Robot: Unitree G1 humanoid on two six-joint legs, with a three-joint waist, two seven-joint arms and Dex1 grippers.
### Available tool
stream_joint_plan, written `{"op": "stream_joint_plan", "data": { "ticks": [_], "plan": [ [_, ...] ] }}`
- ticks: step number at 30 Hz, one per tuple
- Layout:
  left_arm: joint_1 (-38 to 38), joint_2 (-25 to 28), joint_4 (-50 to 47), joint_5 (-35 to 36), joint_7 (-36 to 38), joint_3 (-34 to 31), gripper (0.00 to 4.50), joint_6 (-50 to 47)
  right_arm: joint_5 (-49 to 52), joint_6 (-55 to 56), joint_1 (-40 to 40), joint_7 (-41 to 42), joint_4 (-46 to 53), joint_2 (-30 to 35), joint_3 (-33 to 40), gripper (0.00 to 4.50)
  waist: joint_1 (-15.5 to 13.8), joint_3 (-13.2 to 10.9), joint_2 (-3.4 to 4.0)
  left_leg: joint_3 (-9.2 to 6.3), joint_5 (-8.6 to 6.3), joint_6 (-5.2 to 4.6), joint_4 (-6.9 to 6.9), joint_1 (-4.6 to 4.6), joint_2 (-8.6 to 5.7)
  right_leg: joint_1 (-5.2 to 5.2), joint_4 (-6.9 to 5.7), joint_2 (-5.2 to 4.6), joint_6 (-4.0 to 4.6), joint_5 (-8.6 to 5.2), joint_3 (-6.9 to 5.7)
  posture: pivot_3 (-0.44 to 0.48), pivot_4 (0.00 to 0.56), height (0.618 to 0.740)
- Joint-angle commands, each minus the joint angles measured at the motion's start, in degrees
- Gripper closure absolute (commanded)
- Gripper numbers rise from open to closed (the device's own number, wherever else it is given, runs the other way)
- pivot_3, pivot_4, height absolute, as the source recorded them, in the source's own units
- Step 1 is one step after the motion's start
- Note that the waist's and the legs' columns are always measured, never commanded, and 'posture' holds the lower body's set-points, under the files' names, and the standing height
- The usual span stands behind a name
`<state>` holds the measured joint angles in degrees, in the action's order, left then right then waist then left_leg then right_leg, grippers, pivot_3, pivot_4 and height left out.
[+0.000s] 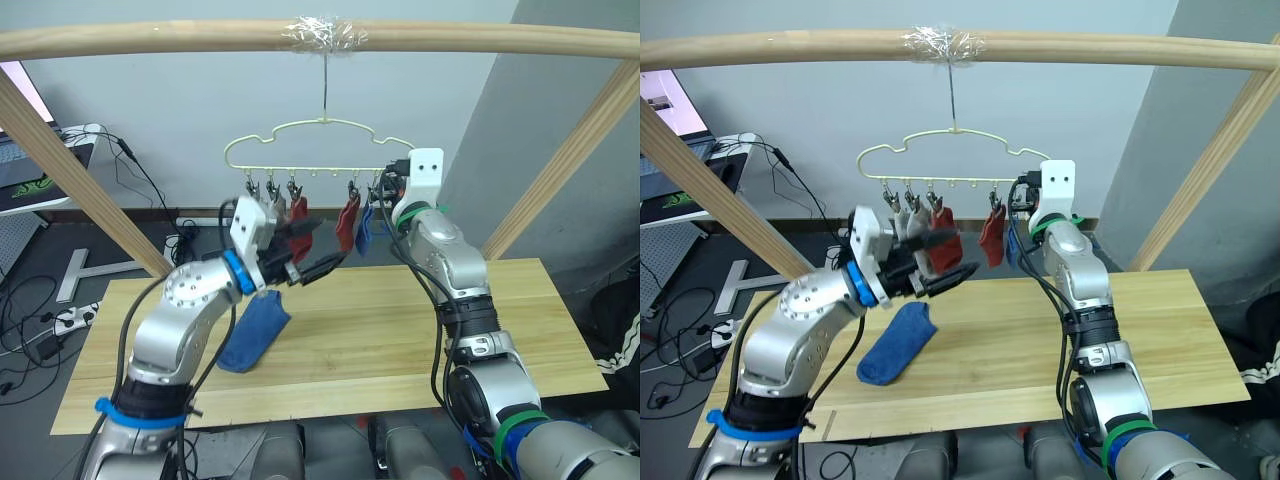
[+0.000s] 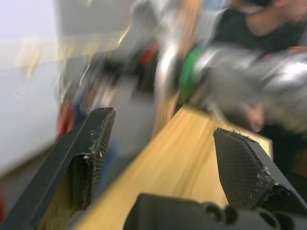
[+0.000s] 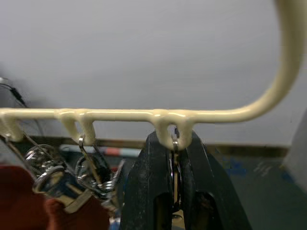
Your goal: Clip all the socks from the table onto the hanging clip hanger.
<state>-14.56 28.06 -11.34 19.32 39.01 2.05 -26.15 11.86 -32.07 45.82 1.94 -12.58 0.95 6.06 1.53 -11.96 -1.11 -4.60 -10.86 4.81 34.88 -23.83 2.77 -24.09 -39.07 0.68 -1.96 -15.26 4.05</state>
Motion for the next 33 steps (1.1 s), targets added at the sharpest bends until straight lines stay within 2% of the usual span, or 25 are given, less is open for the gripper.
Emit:
{"op": "stream_joint_plan", "data": {
  "ticks": [1,5,8,12,19,22,25,33],
  "plan": [
    [2.15,1.31,4.43,-4.32,-3.28,-1.09,0.79,1.69,2.73,-6.22,-0.53,0.59,5.53,0.51,1.10,4.47,-0.04,-0.06,0.01,-0.01,0.00,0.00,0.01,-0.01,0.00,0.00,0.00,0.00,0.00,0.00,-0.01,0.118,0.196,0.740],
    [4.37,2.63,12.99,-9.58,-6.37,-0.88,0.79,4.12,3.68,-10.51,-0.84,0.81,8.81,1.60,1.26,4.47,-0.23,-0.07,0.02,0.01,0.01,-0.01,0.03,-0.02,-0.01,0.01,0.04,0.00,-0.07,-0.05,0.00,0.112,0.204,0.740],
    [4.88,2.22,16.49,-10.55,-8.14,-1.49,0.79,2.57,3.99,-12.45,-0.78,0.78,10.14,2.16,1.36,4.47,-0.21,-0.08,0.02,0.04,0.01,-0.01,0.02,-0.03,-0.02,0.00,0.08,-0.03,-0.08,-0.05,0.02,0.111,0.206,0.740],
    [4.65,1.00,19.50,-8.24,-4.69,-0.15,0.79,-3.20,4.54,-14.14,-0.39,0.32,10.70,1.93,1.89,4.47,-0.17,-0.10,0.03,0.03,0.01,-0.01,-0.02,-0.05,-0.02,-0.02,0.08,-0.02,-0.07,-0.05,0.00,0.114,0.211,0.740],
    [0.93,1.10,30.71,-13.45,-1.69,4.35,0.79,2.90,4.94,-15.06,-0.29,0.36,10.90,1.88,1.97,4.47,-0.35,-0.11,0.01,0.02,0.02,-0.02,0.00,-0.01,-0.02,0.01,0.06,-0.02,-0.15,-0.10,-0.01,0.113,0.216,0.740],
    [0.95,2.51,35.54,-16.99,-0.40,6.63,1.38,8.35,5.08,-15.25,-0.42,0.16,11.09,2.08,1.93,4.50,-0.24,-0.11,0.02,0.05,0.02,-0.02,-0.01,0.01,-0.02,0.01,0.06,-0.02,-0.16,-0.10,0.03,0.108,0.213,0.740],
    [1.30,3.05,37.50,-18.19,1.22,7.37,2.27,11.81,5.47,-15.66,-0.54,0.00,11.45,2.19,2.40,4.50,-0.20,-0.11,0.02,0.05,0.02,-0.03,-0.03,0.03,-0.02,0.01,0.06,-0.02,-0.14,-0.09,0.02,0.100,0.211,0.740],
    [1.30,1.27,33.46,-15.42,4.09,5.41,4.47,12.10,6.45,-17.76,-0.75,0.43,12.51,3.60,3.57,4.50,-0.21,-0.11,0.03,0.06,0.02,-0.02,-0.03,0.02,-0.02,0.01,0.07,-0.04,-0.18,-0.12,0.03,0.100,0.211,0.740]
  ]
}}
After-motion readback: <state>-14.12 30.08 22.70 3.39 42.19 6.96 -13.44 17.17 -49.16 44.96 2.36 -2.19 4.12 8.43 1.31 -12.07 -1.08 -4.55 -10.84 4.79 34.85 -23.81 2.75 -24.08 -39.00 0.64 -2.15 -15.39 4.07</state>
